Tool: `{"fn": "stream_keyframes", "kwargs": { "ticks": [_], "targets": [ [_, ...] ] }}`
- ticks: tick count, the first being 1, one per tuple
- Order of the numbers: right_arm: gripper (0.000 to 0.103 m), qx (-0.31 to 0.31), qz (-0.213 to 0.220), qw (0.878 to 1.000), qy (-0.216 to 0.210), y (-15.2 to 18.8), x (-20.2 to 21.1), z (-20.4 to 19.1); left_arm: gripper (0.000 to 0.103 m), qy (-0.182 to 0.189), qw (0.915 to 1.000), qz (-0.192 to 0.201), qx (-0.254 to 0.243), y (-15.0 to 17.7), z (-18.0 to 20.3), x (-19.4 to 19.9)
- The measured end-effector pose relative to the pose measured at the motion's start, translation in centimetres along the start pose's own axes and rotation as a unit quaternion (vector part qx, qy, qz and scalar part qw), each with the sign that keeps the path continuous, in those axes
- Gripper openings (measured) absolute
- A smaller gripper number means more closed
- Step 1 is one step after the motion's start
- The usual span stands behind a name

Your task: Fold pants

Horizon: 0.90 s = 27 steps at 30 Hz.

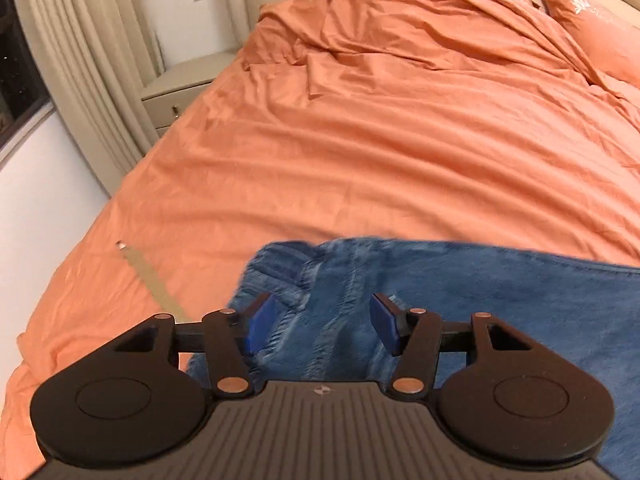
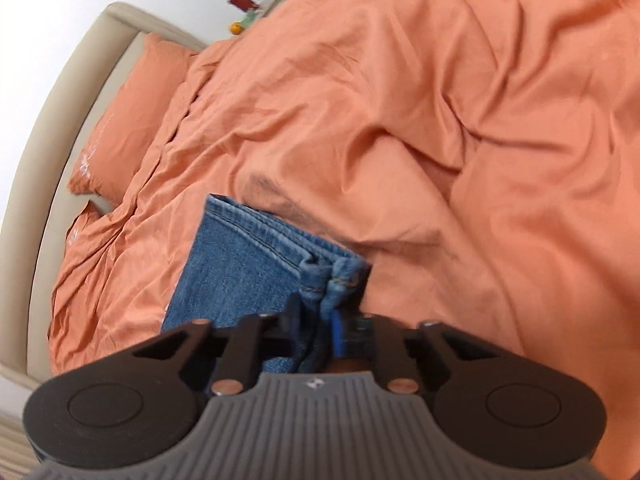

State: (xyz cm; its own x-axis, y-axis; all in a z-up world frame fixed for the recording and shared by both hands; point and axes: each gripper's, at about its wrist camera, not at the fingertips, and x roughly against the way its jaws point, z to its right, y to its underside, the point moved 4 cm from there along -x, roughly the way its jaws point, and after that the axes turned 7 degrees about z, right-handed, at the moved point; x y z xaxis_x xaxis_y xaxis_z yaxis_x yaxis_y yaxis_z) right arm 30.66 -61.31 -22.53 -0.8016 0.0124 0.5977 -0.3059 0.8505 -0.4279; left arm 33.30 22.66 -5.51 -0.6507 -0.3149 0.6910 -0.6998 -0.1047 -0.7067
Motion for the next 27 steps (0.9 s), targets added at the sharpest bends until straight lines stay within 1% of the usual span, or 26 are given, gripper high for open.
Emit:
{"fn": "stream_keyframes", "kwargs": {
  "ticks": [2, 4, 6, 7, 8, 11, 14, 15, 16, 18, 20, 23, 27],
  "targets": [
    [0.002, 0.033, 0.003, 0.999, -0.005, -0.2, 0.4, -0.7, 0.065, 0.027, 0.9996, 0.004, -0.003, -0.6, 1.8, 0.2],
    [0.001, 0.069, 0.003, 0.998, 0.000, -0.4, 0.6, -1.4, 0.065, 0.062, 0.9979, 0.010, -0.015, -1.0, 4.3, 0.6],
    [0.001, 0.095, 0.005, 0.995, 0.005, -0.7, 0.9, -2.5, 0.065, 0.113, 0.9927, 0.017, -0.038, -1.1, 7.5, 1.2],
    [0.001, 0.106, 0.006, 0.994, 0.004, -0.9, 1.1, -3.1, 0.065, 0.146, 0.9874, 0.021, -0.056, -1.0, 9.6, 1.6],
    [0.001, 0.118, 0.008, 0.993, 0.002, -1.2, 1.4, -3.7, 0.063, 0.178, 0.9808, 0.026, -0.076, -0.8, 11.6, 1.9],
    [0.000, 0.162, 0.004, 0.987, 0.011, -1.7, 1.9, -5.7, 0.060, 0.246, 0.9593, 0.031, -0.135, 0.6, 18.2, 2.4],
    [0.000, 0.201, 0.000, 0.979, 0.028, -1.7, 2.4, -6.6, 0.058, 0.310, 0.9319, 0.027, -0.186, 2.8, 24.7, 2.7],
    [0.000, 0.227, -0.004, 0.973, 0.037, -1.4, 2.3, -6.9, 0.058, 0.330, 0.9218, 0.026, -0.202, 3.6, 26.7, 2.7],
    [0.000, 0.227, -0.004, 0.973, 0.037, -1.4, 2.3, -6.9, 0.057, 0.347, 0.9113, 0.023, -0.220, 4.5, 28.9, 2.6],
    [0.000, 0.236, -0.011, 0.971, 0.040, -1.4, 2.1, -6.5, 0.052, 0.369, 0.8968, 0.017, -0.243, 6.1, 32.2, 2.3],
    [0.000, 0.234, -0.015, 0.971, 0.037, -1.4, 1.8, -6.1, 0.047, 0.387, 0.8878, 0.007, -0.249, 7.2, 35.4, 1.5],
    [0.000, 0.254, -0.017, 0.966, 0.036, -1.0, 1.7, -5.9, 0.045, 0.410, 0.8797, -0.002, -0.241, 8.1, 38.6, 0.6],
    [0.000, 0.260, -0.023, 0.965, 0.031, -0.8, 1.5, -5.6, 0.045, 0.415, 0.8772, 0.004, -0.241, 8.3, 41.9, -0.5]
  ]
}}
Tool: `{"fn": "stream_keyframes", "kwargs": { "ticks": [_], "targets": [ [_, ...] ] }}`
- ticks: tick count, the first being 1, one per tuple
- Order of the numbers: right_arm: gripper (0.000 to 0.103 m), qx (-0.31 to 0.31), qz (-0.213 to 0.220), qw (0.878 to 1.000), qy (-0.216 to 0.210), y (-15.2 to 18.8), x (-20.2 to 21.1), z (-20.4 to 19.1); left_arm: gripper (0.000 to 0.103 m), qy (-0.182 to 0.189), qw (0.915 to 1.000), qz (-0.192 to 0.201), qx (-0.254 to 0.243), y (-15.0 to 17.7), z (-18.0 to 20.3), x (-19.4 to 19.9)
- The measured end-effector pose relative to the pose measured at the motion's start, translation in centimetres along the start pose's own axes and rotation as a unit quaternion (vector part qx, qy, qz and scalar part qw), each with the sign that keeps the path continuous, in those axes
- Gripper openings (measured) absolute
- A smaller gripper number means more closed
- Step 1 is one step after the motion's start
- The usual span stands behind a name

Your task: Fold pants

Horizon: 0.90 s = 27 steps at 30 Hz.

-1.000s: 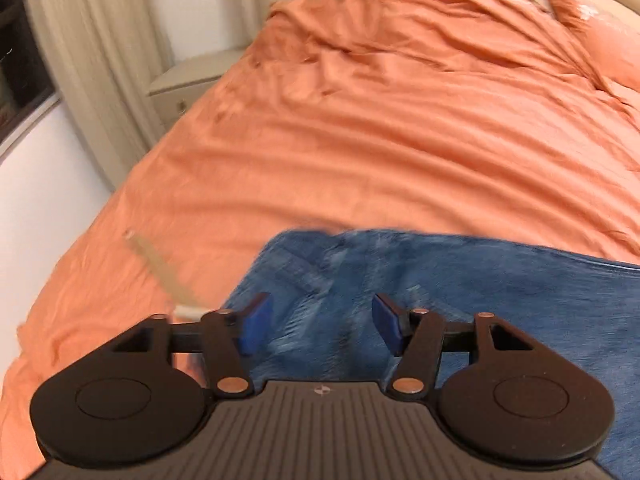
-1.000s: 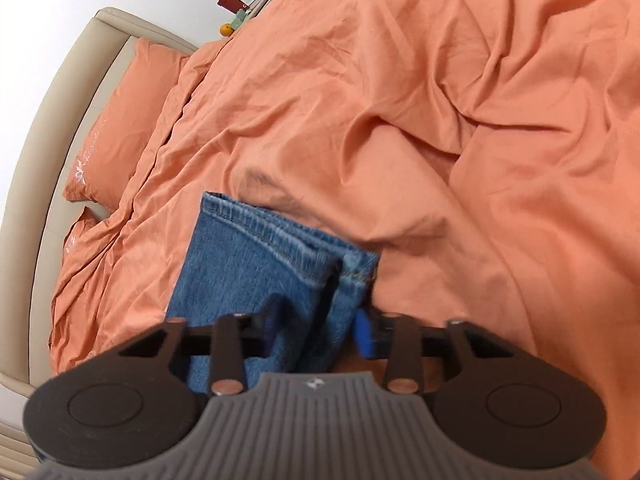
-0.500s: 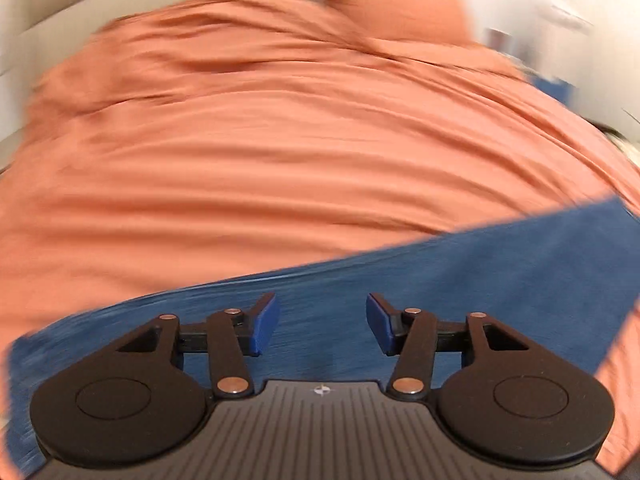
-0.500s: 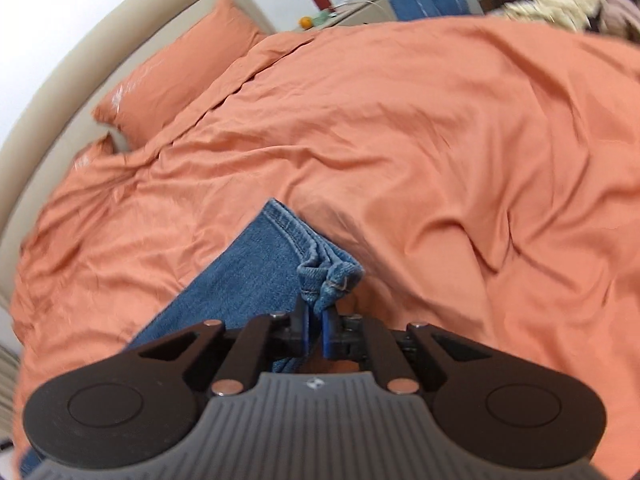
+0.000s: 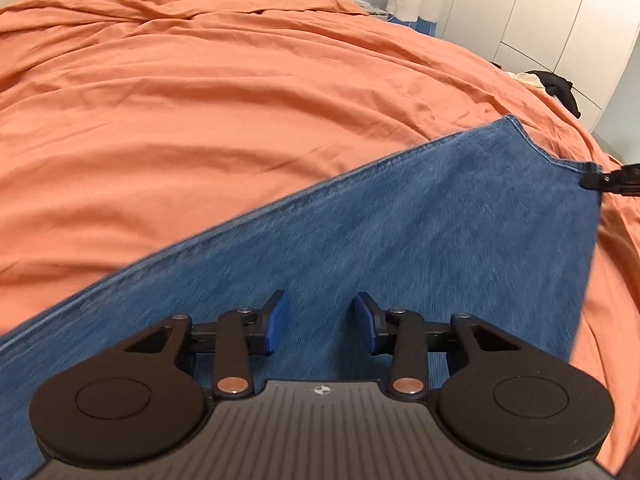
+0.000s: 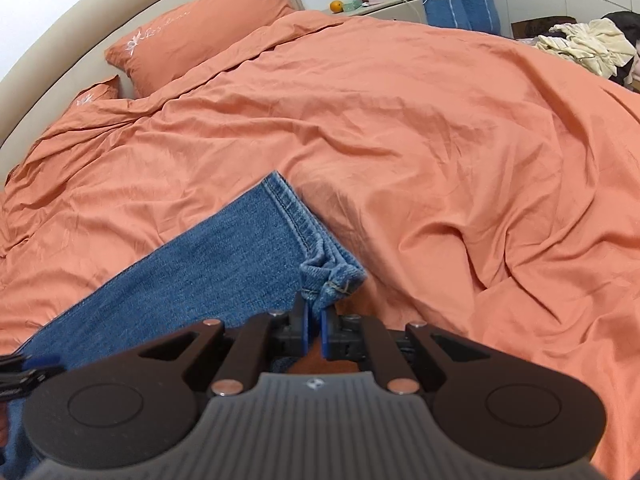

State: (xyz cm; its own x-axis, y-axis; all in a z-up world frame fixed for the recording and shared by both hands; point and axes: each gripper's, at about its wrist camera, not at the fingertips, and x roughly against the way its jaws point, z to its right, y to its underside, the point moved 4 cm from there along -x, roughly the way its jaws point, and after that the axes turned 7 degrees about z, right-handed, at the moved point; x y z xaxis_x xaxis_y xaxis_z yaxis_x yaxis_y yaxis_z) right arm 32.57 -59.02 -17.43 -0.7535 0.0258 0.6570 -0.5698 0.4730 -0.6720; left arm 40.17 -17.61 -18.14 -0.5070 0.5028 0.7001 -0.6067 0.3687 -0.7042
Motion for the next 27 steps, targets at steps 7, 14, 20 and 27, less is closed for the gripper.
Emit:
{"fn": "stream_keyframes", "kwargs": {
  "ticks": [7, 14, 20, 27],
  "targets": [
    [0.000, 0.010, 0.000, 1.000, -0.007, -0.3, -0.2, -0.3, 0.048, -0.029, 0.9993, 0.022, 0.000, -2.1, 0.7, -3.4],
    [0.000, 0.031, 0.052, 0.998, -0.023, -2.7, 3.7, -3.9, 0.048, -0.022, 0.9982, 0.033, 0.045, -1.9, 0.7, -0.2],
    [0.000, 0.072, 0.101, 0.991, -0.060, -5.1, 7.9, -9.8, 0.047, -0.045, 0.9944, 0.052, 0.080, -0.2, -1.6, 6.7],
    [0.000, 0.129, 0.149, 0.972, -0.130, -5.3, 12.1, -21.0, 0.047, -0.079, 0.9770, 0.097, 0.173, 3.2, -6.0, 15.3]
  ]
}}
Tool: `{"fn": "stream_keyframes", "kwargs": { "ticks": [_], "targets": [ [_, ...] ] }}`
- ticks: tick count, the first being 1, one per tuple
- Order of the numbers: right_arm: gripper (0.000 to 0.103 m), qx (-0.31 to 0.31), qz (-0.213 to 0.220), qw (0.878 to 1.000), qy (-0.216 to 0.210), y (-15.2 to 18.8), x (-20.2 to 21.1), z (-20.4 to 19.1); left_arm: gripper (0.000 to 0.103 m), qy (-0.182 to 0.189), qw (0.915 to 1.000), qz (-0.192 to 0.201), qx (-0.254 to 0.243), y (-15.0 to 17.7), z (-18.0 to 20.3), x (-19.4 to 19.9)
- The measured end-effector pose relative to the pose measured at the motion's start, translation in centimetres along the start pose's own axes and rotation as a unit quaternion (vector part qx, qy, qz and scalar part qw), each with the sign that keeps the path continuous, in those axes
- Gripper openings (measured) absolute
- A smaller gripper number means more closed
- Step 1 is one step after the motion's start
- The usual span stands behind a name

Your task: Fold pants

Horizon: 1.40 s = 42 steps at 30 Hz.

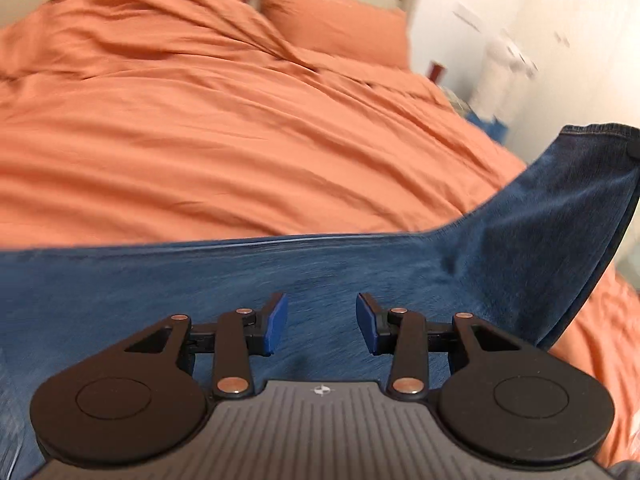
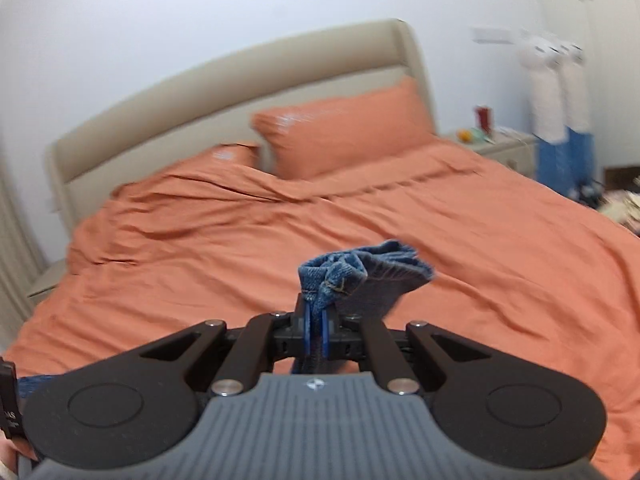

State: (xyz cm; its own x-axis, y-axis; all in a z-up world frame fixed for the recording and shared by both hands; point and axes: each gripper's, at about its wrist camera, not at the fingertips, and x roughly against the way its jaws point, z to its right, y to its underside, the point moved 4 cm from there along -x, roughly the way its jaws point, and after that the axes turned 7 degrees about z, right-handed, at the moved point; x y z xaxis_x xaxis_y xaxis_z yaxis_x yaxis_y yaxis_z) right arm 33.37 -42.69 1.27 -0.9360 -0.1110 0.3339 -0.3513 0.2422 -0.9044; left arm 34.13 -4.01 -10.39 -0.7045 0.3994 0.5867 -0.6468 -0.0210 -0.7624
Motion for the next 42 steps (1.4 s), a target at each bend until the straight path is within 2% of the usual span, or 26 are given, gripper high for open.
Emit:
{"fn": "stream_keyframes", "kwargs": {
  "ticks": [5, 9, 12, 16, 19, 22, 23, 24, 26, 31, 33, 34, 35, 39, 42],
  "targets": [
    [0.000, 0.010, 0.005, 0.998, -0.057, 0.6, -1.4, -8.6, 0.047, -0.019, 0.9980, 0.010, 0.059, 0.2, -2.8, 2.9],
    [0.000, 0.007, -0.017, 0.995, -0.094, 3.9, -3.8, -14.6, 0.047, -0.030, 0.9960, 0.001, 0.085, 0.9, -4.6, 3.9],
    [0.000, 0.011, -0.053, 0.991, -0.121, 8.6, -5.6, -18.9, 0.047, -0.035, 0.9935, -0.007, 0.108, 1.6, -5.9, 4.6],
    [0.000, 0.039, -0.141, 0.979, -0.144, 16.9, -7.8, -23.8, 0.047, -0.045, 0.9927, -0.002, 0.111, 1.8, -7.1, 5.7],
    [0.001, 0.081, -0.217, 0.964, -0.134, 22.9, -9.0, -25.8, 0.047, -0.038, 0.9926, -0.002, 0.115, 1.9, -7.5, 5.8],
    [0.008, 0.104, -0.248, 0.956, -0.120, 26.0, -9.5, -26.0, 0.048, -0.022, 0.9911, -0.015, 0.131, 2.1, -8.0, 5.3],
    [0.011, 0.100, -0.252, 0.955, -0.123, 26.3, -9.1, -25.9, 0.048, -0.017, 0.9902, -0.020, 0.137, 2.4, -8.3, 5.2],
    [0.021, 0.100, -0.252, 0.955, -0.123, 26.3, -9.1, -25.9, 0.048, -0.011, 0.9892, -0.025, 0.144, 2.5, -8.4, 5.0],
    [0.032, 0.087, -0.261, 0.951, -0.139, 25.9, -8.7, -26.2, 0.051, 0.003, 0.9869, -0.033, 0.158, 2.8, -8.5, 4.6],
    [0.034, 0.073, -0.281, 0.940, -0.180, 25.3, -6.8, -26.2, 0.054, 0.037, 0.9800, -0.028, 0.194, 2.9, -9.0, 4.3],
    [0.041, 0.071, -0.260, 0.946, -0.179, 24.1, -6.0, -25.5, 0.055, 0.044, 0.9775, -0.023, 0.205, 2.8, -9.2, 4.1],
    [0.042, 0.074, -0.226, 0.958, -0.159, 22.8, -5.0, -24.1, 0.055, 0.046, 0.9764, -0.020, 0.210, 2.8, -9.4, 4.0],
    [0.043, 0.074, -0.226, 0.958, -0.159, 22.8, -5.0, -24.1, 0.055, 0.048, 0.9755, -0.016, 0.214, 2.8, -9.5, 3.9],
    [0.043, 0.057, -0.168, 0.979, -0.096, 20.3, -5.2, -20.2, 0.055, 0.058, 0.9695, -0.004, 0.238, 2.6, -10.2, 3.1],
    [0.043, 0.049, -0.150, 0.986, -0.052, 19.9, -5.9, -17.3, 0.055, 0.064, 0.9649, -0.005, 0.255, 2.6, -10.7, 1.9]
  ]
}}
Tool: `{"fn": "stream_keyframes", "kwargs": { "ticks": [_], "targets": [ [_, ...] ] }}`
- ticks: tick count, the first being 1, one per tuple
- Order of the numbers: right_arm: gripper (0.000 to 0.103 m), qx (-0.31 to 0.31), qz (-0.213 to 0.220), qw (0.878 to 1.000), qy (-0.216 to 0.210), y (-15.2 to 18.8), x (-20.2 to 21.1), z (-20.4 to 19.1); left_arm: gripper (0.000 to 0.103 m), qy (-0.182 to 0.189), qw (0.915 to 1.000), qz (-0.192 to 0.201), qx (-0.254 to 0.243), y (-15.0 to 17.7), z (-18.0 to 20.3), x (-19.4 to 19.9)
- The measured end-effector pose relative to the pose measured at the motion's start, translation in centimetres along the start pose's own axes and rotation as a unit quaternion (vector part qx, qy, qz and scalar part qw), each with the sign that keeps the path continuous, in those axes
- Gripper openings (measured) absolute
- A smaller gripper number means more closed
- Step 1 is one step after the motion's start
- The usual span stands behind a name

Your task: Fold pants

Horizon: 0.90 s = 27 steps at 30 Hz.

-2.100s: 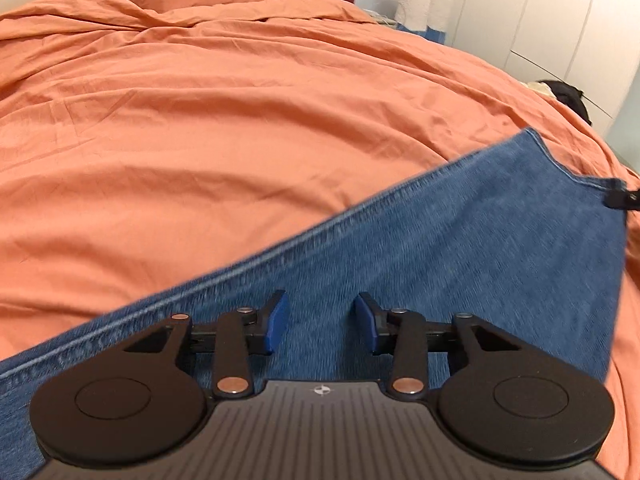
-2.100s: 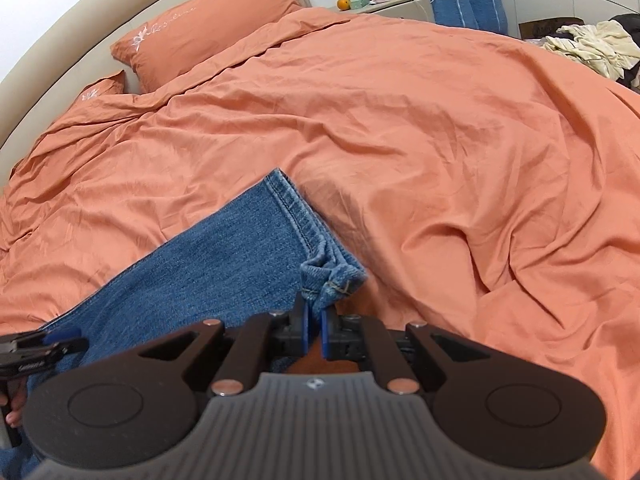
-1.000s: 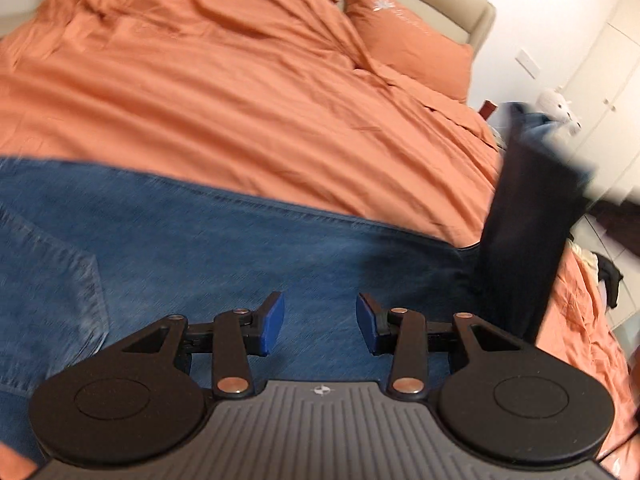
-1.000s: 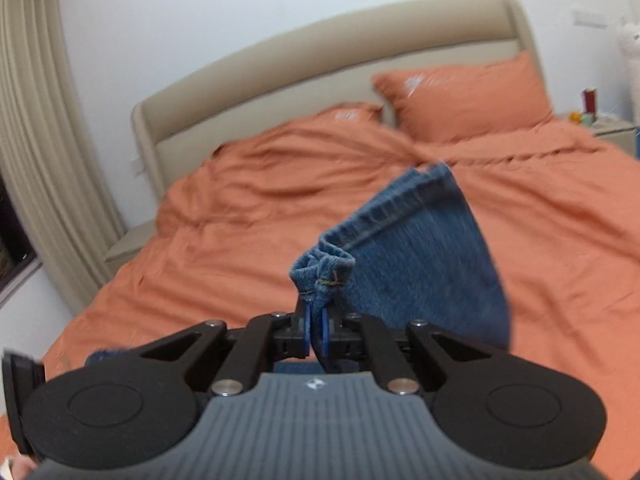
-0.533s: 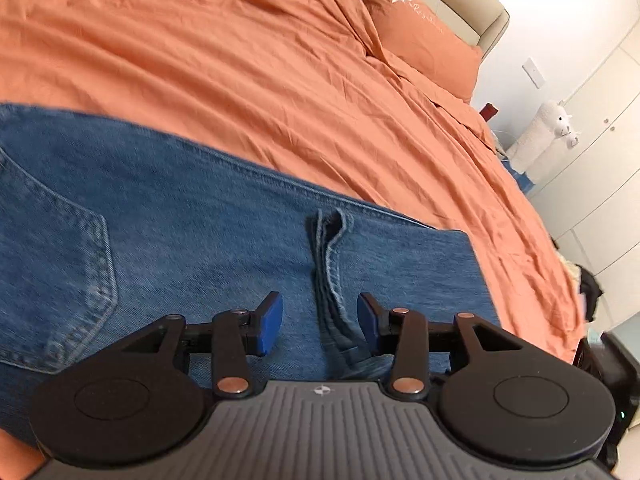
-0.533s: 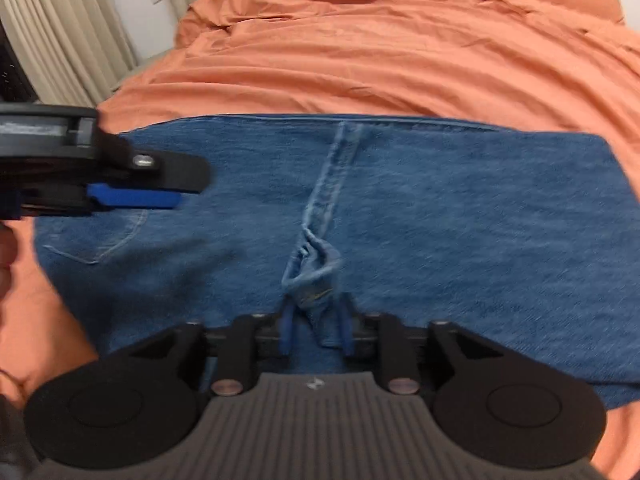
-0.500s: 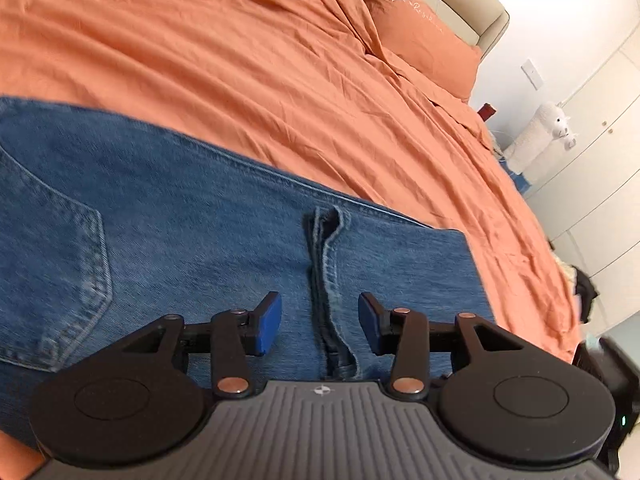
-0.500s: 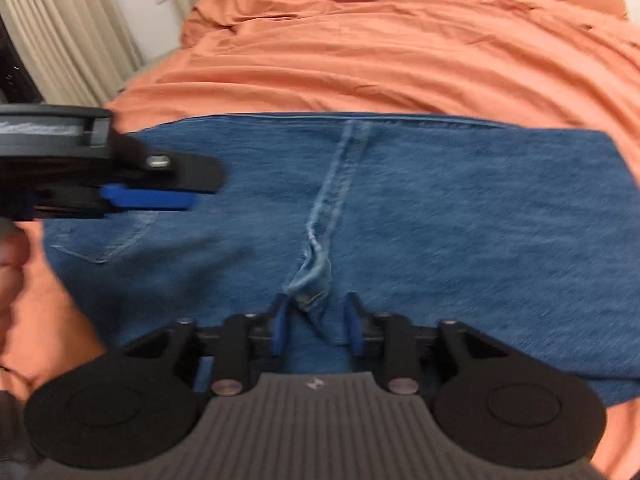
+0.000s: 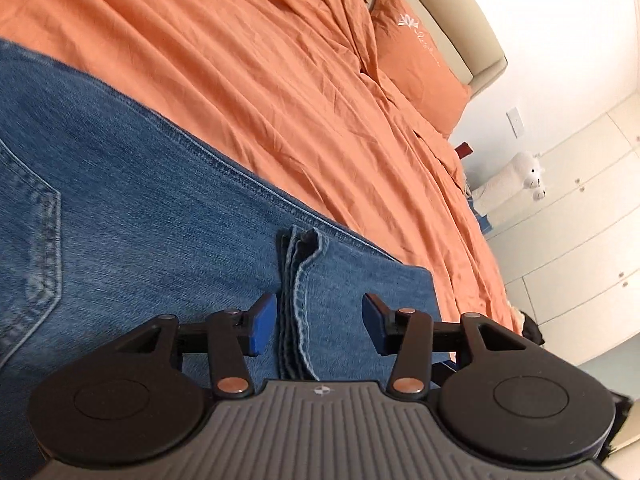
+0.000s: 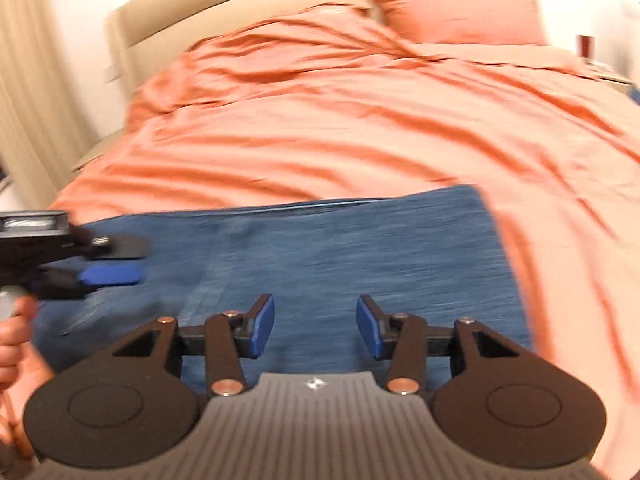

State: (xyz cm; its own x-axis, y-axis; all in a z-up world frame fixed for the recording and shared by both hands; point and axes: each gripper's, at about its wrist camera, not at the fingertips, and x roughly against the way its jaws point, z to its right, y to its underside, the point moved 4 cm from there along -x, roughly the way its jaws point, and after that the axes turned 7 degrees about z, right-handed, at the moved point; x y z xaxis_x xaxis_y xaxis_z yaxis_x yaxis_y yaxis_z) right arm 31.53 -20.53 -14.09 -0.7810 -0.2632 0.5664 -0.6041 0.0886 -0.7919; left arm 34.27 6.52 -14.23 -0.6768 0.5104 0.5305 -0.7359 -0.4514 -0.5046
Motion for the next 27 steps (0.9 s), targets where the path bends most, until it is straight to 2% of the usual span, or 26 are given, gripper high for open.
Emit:
{"fn": "stream_keyframes", "kwargs": {
  "ticks": [4, 6, 9, 11, 14, 16, 18, 22, 24, 27],
  "targets": [
    [0.043, -0.012, -0.002, 0.999, 0.035, 0.0, -0.2, 3.5, 0.057, -0.008, 0.9999, -0.006, 0.002, -0.2, -0.8, -2.5],
    [0.043, -0.036, -0.010, 0.999, 0.037, 0.1, -0.6, 4.9, 0.057, -0.011, 0.9999, -0.010, 0.004, 0.0, -1.0, -3.9],
    [0.043, -0.067, -0.019, 0.997, 0.030, 0.2, -1.5, 6.5, 0.058, -0.024, 0.9993, -0.014, -0.023, 0.3, -1.3, -6.0],
    [0.043, -0.073, -0.021, 0.997, 0.028, 0.1, -1.9, 7.2, 0.058, -0.020, 0.9991, -0.010, -0.036, 0.2, -1.2, -7.0],
    [0.042, -0.069, -0.008, 0.997, 0.030, -0.3, -2.3, 7.8, 0.057, -0.007, 0.9996, 0.000, -0.029, -0.2, -1.2, -7.9],
    [0.037, -0.069, -0.001, 0.997, 0.037, -0.5, -2.4, 8.4, 0.024, -0.004, 0.9993, 0.007, -0.036, 0.0, -1.1, -8.2],
    [0.020, -0.081, 0.007, 0.996, 0.044, -0.8, -2.5, 9.2, 0.010, -0.013, 0.9982, 0.019, -0.056, 0.1, -0.6, -7.9],
    [0.013, -0.083, 0.035, 0.994, 0.059, -2.7, -2.2, 10.2, 0.007, 0.009, 0.9952, 0.054, -0.081, -0.8, 2.0, -5.5],
    [0.006, -0.060, 0.044, 0.995, 0.071, -4.3, -2.7, 10.5, 0.007, -0.011, 0.9931, 0.051, -0.105, -0.9, 2.6, -5.5],
    [0.001, -0.047, 0.044, 0.994, 0.085, -5.9, -4.5, 11.4, 0.007, -0.036, 0.9930, 0.035, -0.107, -0.3, 1.6, -6.5]
  ]
}}
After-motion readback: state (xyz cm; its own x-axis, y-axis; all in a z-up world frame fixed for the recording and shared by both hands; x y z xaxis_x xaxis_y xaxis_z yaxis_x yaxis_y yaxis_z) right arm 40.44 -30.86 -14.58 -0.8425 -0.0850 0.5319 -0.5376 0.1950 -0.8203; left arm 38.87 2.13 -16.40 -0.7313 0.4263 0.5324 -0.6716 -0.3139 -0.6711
